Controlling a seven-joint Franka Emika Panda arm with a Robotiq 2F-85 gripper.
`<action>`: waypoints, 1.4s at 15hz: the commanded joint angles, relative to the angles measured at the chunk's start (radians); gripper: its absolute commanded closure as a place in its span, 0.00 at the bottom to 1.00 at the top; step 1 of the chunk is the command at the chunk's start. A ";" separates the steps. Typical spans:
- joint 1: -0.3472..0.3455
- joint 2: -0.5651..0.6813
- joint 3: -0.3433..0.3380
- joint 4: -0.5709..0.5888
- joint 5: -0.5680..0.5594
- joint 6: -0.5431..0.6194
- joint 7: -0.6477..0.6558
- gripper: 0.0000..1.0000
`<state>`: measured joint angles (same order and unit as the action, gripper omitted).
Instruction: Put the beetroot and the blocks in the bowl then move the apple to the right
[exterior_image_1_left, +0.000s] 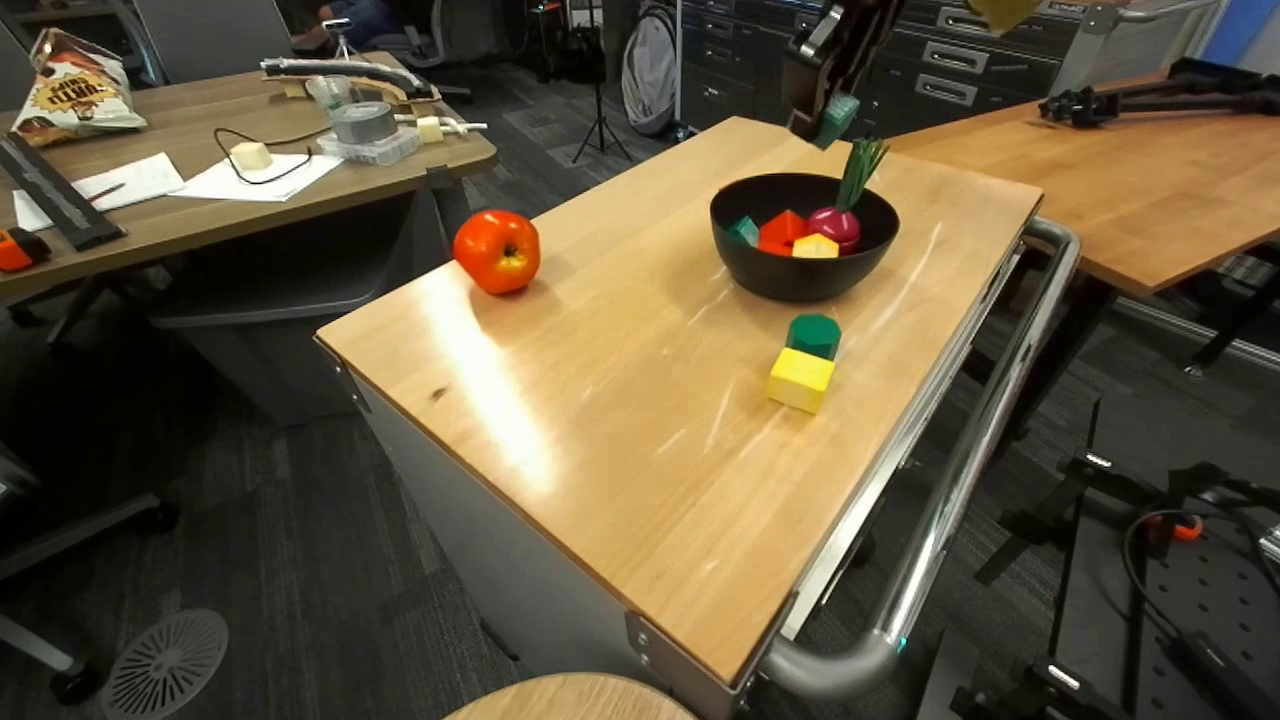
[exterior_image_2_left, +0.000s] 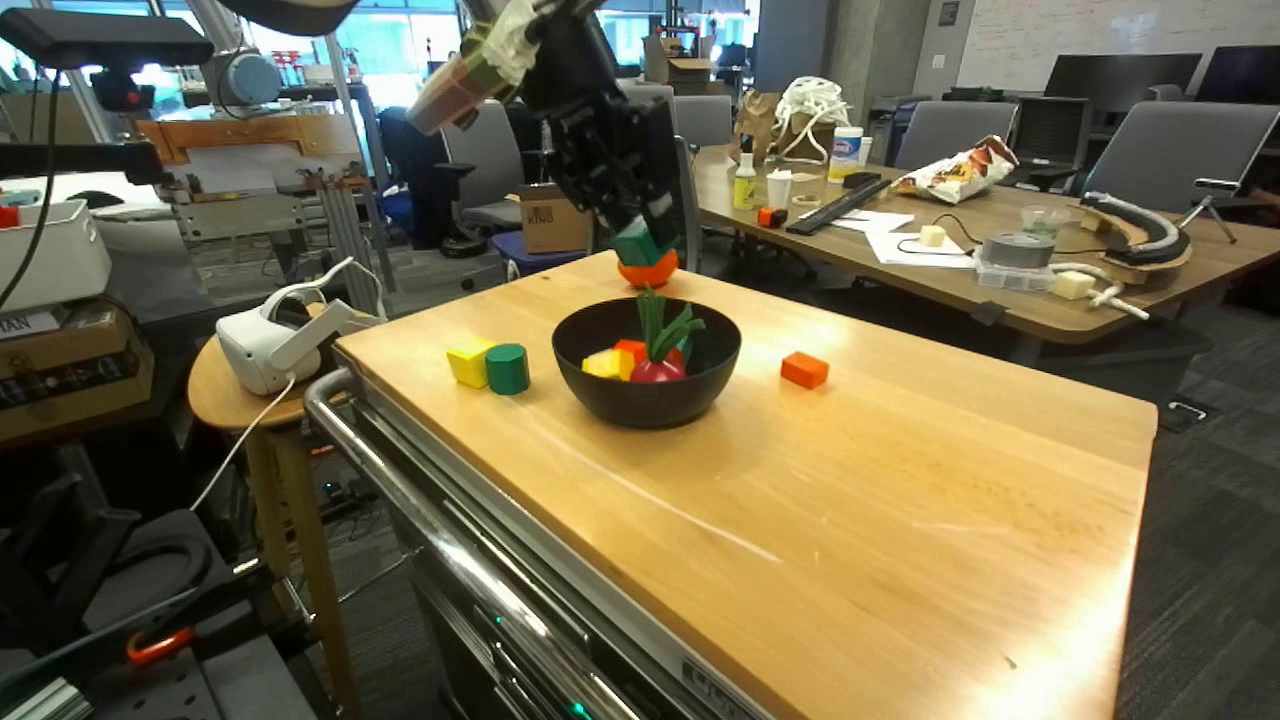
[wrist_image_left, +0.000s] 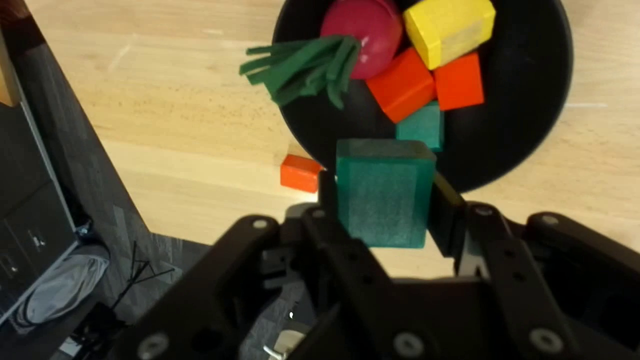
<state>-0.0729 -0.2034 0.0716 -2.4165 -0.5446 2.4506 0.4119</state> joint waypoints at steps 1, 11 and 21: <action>-0.015 0.101 0.003 0.018 -0.013 0.007 0.069 0.81; 0.049 0.067 -0.016 -0.028 0.193 0.048 -0.045 0.01; 0.215 -0.138 0.014 -0.006 0.562 -0.237 -0.381 0.00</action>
<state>0.1054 -0.3104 0.0826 -2.4252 -0.0670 2.3095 0.1127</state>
